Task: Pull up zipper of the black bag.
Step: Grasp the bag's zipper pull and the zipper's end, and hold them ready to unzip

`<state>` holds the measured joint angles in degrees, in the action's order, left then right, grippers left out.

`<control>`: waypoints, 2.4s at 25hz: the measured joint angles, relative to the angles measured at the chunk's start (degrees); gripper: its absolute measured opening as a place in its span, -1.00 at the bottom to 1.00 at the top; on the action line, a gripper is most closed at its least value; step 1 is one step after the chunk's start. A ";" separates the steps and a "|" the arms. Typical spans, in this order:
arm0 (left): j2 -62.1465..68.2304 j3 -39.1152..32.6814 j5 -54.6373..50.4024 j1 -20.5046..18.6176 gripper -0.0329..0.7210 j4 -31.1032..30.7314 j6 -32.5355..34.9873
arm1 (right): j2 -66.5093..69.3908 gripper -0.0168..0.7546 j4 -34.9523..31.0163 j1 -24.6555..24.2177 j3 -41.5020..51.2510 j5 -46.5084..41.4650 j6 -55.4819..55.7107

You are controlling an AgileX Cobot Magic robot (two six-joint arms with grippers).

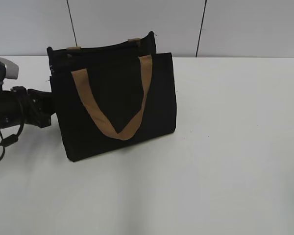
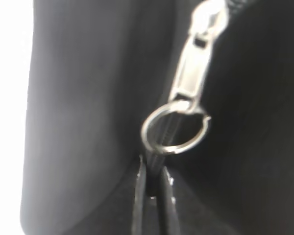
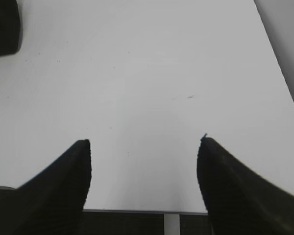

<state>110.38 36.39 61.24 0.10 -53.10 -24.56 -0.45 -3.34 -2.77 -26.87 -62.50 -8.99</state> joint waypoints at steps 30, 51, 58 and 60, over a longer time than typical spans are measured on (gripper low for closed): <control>-38.20 -0.05 -28.12 -0.19 -0.86 -11.07 -7.98 | 0.00 0.38 0.00 0.00 0.00 0.00 0.00; -38.20 -0.05 -24.28 -0.19 -0.86 -10.60 -7.98 | 13.97 0.38 -19.40 0.00 -3.27 7.43 -16.51; -38.20 -0.05 -24.01 -0.19 -0.86 -10.43 -7.98 | 27.58 0.38 -30.79 0.00 -6.39 12.57 -30.99; -38.20 -0.05 -23.89 -0.19 -0.86 -10.43 -7.98 | 31.97 0.38 -34.86 0.70 -7.98 15.10 -34.51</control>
<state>72.18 36.34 37.35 -0.09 -63.53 -32.54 31.51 -38.20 -2.07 -34.85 -47.39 -43.50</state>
